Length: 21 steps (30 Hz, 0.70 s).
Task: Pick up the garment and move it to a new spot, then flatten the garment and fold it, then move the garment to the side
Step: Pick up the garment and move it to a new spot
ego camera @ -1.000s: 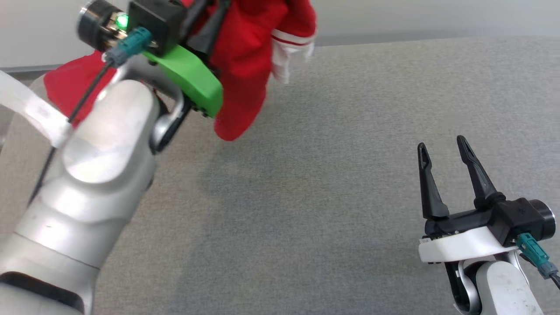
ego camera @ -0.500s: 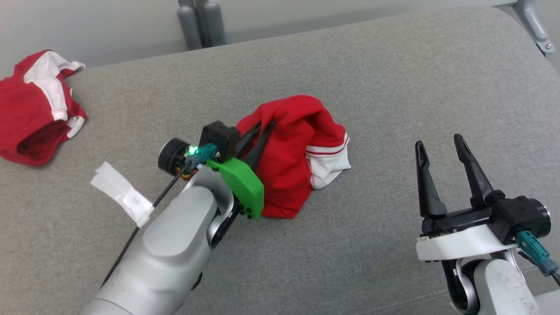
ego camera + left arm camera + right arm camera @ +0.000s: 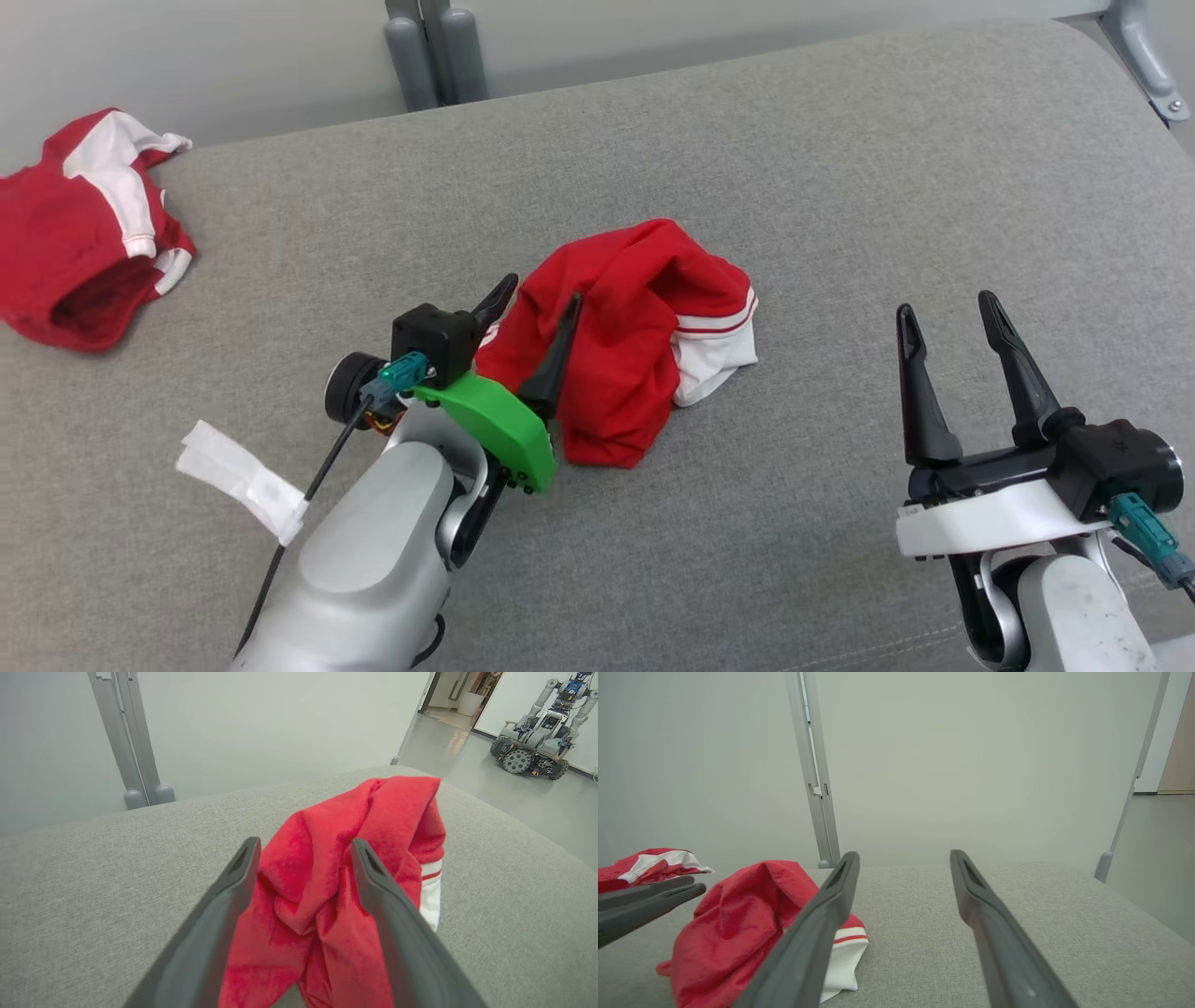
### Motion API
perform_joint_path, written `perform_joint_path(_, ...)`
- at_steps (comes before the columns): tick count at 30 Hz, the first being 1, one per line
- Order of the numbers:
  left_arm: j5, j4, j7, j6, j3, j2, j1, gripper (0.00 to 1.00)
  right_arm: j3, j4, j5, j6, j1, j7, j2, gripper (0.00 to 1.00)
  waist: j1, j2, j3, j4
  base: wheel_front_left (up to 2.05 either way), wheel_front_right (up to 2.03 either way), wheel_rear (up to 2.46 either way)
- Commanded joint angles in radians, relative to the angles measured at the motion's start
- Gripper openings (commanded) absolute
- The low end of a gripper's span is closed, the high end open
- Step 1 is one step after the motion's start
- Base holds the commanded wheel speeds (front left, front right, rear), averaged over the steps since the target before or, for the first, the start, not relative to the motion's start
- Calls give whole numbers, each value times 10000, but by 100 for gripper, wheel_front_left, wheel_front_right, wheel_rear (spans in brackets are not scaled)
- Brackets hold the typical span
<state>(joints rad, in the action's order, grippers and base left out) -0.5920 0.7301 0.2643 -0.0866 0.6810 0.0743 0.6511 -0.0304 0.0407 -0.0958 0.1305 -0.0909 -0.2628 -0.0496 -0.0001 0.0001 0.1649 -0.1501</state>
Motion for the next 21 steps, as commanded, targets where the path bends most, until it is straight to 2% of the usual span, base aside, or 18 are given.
perform_joint_path(1,213,-293,-3,56,-265,77,-311,100,22,-20,19,4,109,-31,-15,100,1,-1,-255,271,0,0,0)
perform_joint_path(6,647,-1424,-2,106,-1299,218,-1267,100,-41,-77,-14,4,277,-31,-15,100,1,-1,-576,610,0,0,0)
perform_joint_path(11,1353,-2709,-3,361,-2322,338,-2496,100,-119,-166,-106,4,430,-31,-16,100,1,-1,-814,895,0,0,0)
perform_joint_path(21,2306,-4920,-3,927,-4499,-49,-5274,100,-265,-339,-311,4,821,-31,-18,100,1,-1,-1094,1146,0,0,0)
